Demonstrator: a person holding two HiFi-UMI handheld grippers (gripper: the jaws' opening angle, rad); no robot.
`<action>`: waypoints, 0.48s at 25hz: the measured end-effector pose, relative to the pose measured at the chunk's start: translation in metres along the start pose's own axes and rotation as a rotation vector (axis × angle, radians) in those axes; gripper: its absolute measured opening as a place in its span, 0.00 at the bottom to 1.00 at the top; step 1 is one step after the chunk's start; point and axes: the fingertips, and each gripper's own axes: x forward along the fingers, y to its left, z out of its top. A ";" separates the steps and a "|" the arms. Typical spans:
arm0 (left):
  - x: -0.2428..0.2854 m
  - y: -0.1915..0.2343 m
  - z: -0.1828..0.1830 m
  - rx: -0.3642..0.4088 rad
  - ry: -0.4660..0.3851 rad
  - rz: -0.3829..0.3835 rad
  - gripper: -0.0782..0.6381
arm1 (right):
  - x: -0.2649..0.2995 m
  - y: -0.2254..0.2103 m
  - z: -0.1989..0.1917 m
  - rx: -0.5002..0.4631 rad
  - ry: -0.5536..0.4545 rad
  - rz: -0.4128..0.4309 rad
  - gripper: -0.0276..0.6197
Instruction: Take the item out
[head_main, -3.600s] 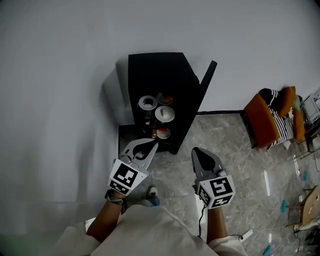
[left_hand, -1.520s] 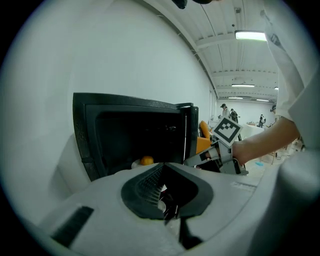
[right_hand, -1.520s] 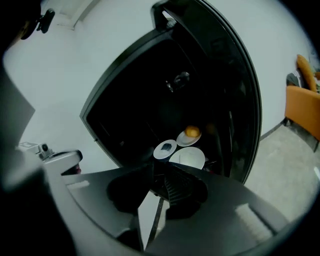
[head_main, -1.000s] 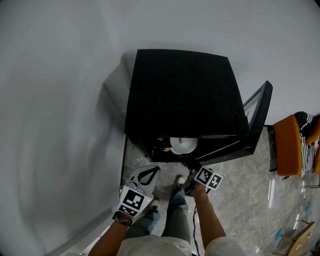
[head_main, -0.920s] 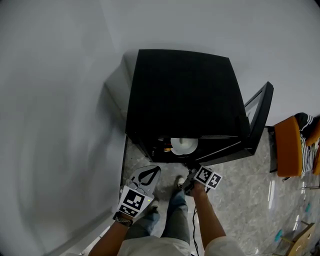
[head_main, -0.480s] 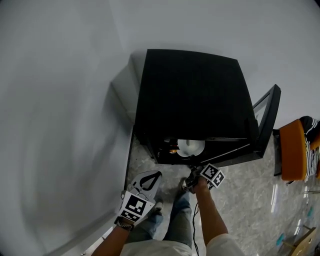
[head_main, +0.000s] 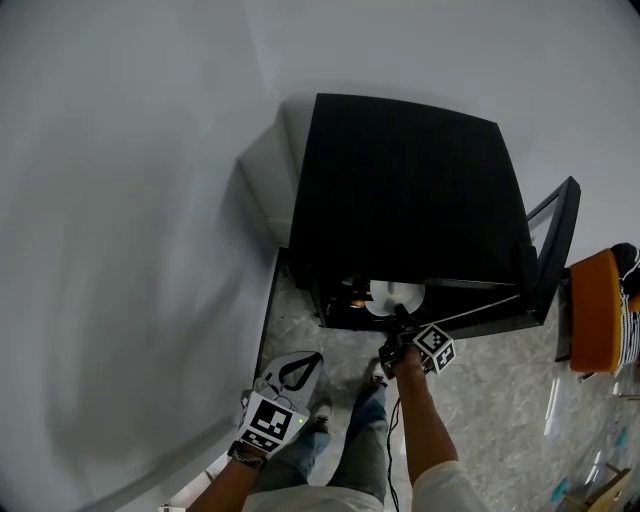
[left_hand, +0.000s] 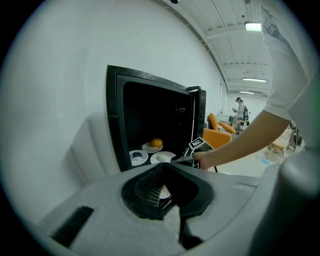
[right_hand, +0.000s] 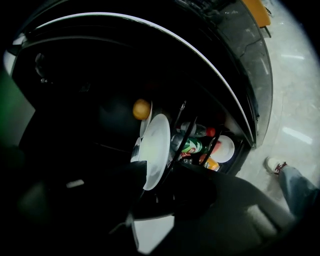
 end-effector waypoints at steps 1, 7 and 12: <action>-0.001 0.001 -0.002 -0.002 0.004 0.003 0.11 | 0.002 -0.001 0.000 0.013 -0.006 0.004 0.30; -0.010 0.007 -0.015 -0.014 0.021 0.027 0.11 | 0.013 -0.004 0.001 0.086 -0.030 0.042 0.22; -0.016 0.011 -0.021 -0.018 0.028 0.040 0.11 | 0.019 -0.002 0.003 0.152 -0.058 0.106 0.12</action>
